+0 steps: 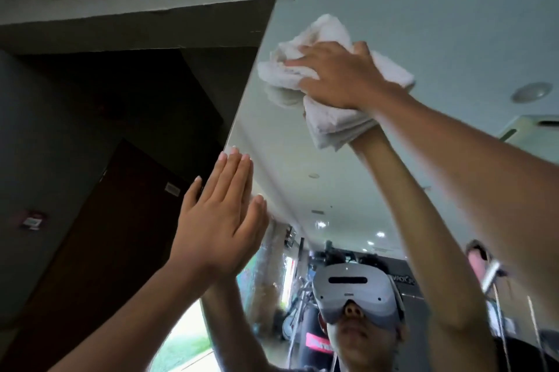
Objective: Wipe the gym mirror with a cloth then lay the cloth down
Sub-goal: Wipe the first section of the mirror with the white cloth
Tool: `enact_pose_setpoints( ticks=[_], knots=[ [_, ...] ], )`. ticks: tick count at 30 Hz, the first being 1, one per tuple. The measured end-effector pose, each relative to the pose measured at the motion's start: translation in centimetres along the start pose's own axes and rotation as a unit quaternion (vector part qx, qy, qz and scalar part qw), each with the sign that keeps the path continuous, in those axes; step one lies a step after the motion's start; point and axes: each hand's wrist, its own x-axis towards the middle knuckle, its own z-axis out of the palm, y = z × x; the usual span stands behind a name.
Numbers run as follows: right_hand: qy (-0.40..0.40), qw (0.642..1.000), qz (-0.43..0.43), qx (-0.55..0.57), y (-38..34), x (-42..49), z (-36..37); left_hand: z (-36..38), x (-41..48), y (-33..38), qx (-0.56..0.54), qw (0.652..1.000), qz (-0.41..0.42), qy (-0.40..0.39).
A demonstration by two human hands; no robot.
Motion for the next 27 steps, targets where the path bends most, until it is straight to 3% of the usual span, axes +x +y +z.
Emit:
enact_pose_setpoints(
  ticks=[2,4,9,13,17,19,21,23,27],
  knots=[
    [0.030,0.997,0.065,-0.034,-2.0,0.8,1.0,0.1,0.2,0.0,-0.004,1.000,-0.002,0.011],
    [0.039,0.995,0.075,-0.046,-4.9,0.6,1.9,-0.1,0.2,0.1,-0.005,1.000,-0.002,0.008],
    [0.004,0.997,-0.024,-0.080,-8.9,-3.2,2.0,-0.8,0.0,0.8,-0.013,1.000,-0.011,-0.001],
    [-0.069,0.988,-0.125,-0.058,-8.0,-7.9,1.1,-0.8,-1.5,0.3,-0.019,1.000,0.002,-0.016],
    [-0.058,0.997,0.000,-0.043,-4.8,-5.2,0.4,-0.6,-5.5,-1.4,-0.028,0.999,0.011,-0.021],
    [-0.011,0.993,0.092,-0.066,-6.5,-3.5,1.7,-0.4,-7.4,-2.0,-0.025,0.999,0.000,-0.020],
    [0.009,0.990,0.122,-0.064,-10.0,-3.1,3.0,-0.3,-8.5,-2.3,-0.021,1.000,-0.006,-0.014],
    [-0.005,0.996,0.065,-0.055,-13.8,-4.5,3.9,-0.4,-9.0,-2.4,-0.021,1.000,-0.015,-0.013],
    [-0.047,0.984,-0.164,-0.059,-16.0,-11.2,4.4,-0.5,-10.1,-2.2,-0.006,0.999,-0.025,-0.019]
  ],
)
